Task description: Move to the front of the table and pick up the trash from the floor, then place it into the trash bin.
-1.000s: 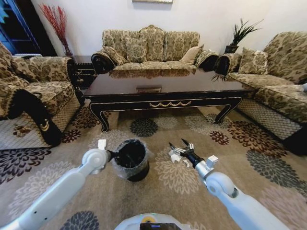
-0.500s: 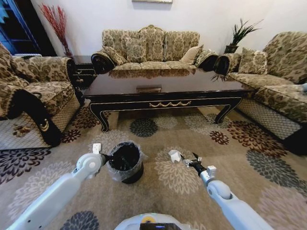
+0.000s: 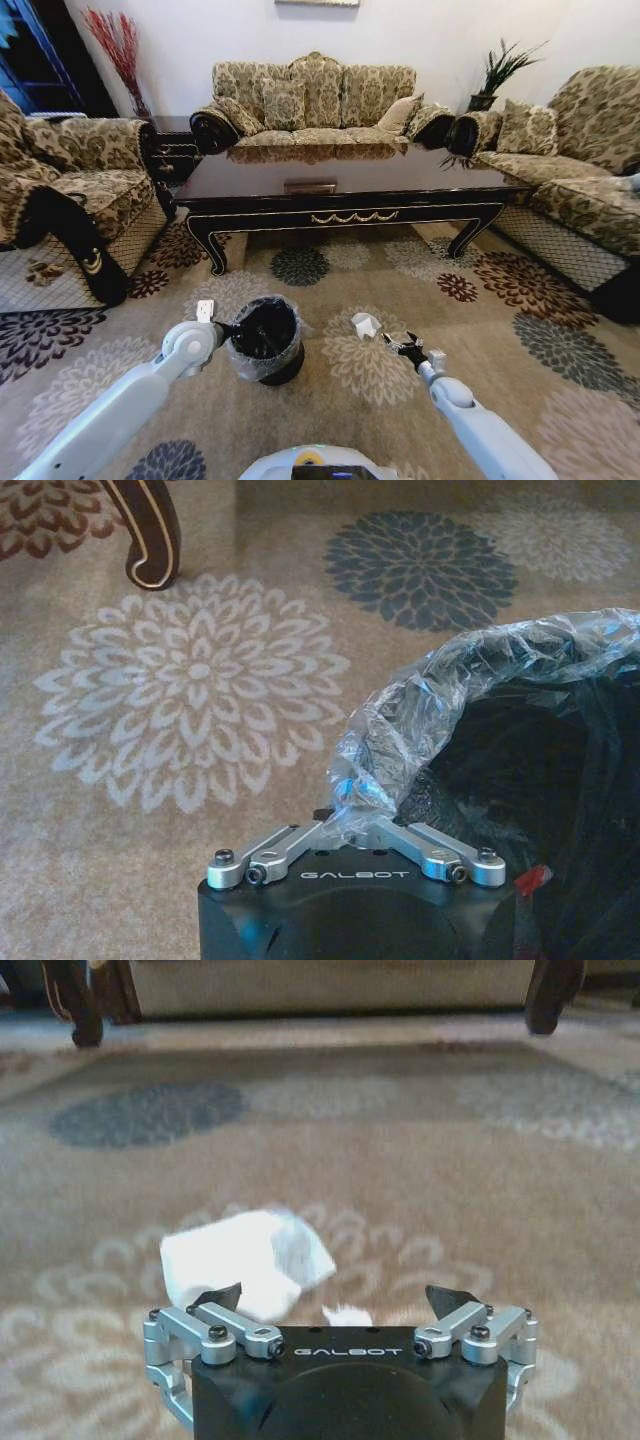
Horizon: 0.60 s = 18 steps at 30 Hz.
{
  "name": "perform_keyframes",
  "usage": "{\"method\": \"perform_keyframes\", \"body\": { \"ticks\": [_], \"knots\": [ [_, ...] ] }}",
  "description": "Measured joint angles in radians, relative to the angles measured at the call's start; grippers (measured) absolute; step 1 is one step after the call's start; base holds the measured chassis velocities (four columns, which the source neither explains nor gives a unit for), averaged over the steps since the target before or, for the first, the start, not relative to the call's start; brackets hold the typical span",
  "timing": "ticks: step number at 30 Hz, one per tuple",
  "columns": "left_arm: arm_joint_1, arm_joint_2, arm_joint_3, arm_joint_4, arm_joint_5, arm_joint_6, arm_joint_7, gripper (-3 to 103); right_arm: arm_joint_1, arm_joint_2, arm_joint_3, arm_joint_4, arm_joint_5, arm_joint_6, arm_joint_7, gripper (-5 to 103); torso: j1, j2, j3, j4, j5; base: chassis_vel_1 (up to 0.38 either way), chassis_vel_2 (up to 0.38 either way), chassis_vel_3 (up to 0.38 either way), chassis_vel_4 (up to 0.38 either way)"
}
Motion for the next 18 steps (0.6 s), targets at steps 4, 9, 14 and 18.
{"method": "perform_keyframes", "body": {
  "ticks": [4,9,14,18],
  "knots": [
    [-0.001,0.002,0.004,-0.008,-0.009,0.0,-0.006,2,0.033,0.014,-0.016,-0.067,-0.007,0.007,-0.013,103,0.0,0.0,0.0,0.0,-0.0002,0.0,0.0,0.0,0.0],
    [0.0,0.008,0.005,-0.01,-0.012,0.0,-0.01,2,0.067,0.033,-0.032,-0.137,-0.013,0.015,-0.029,97,0.0,0.0,0.0,0.0,-0.0001,0.0,0.0,0.0,0.0],
    [0.002,0.006,0.007,-0.01,-0.012,0.0,-0.013,2,0.089,0.051,-0.04,-0.182,-0.021,0.02,-0.036,96,0.0,0.0,0.0,0.0,-0.0001,0.0,0.0,0.0,0.0],
    [0.003,0.002,0.007,-0.013,-0.012,0.0,-0.016,2,0.122,0.075,-0.056,-0.251,-0.035,0.034,-0.042,83,0.0,0.0,0.0,0.0,-0.0001,0.0,0.0,0.0,0.0]
  ]
}}
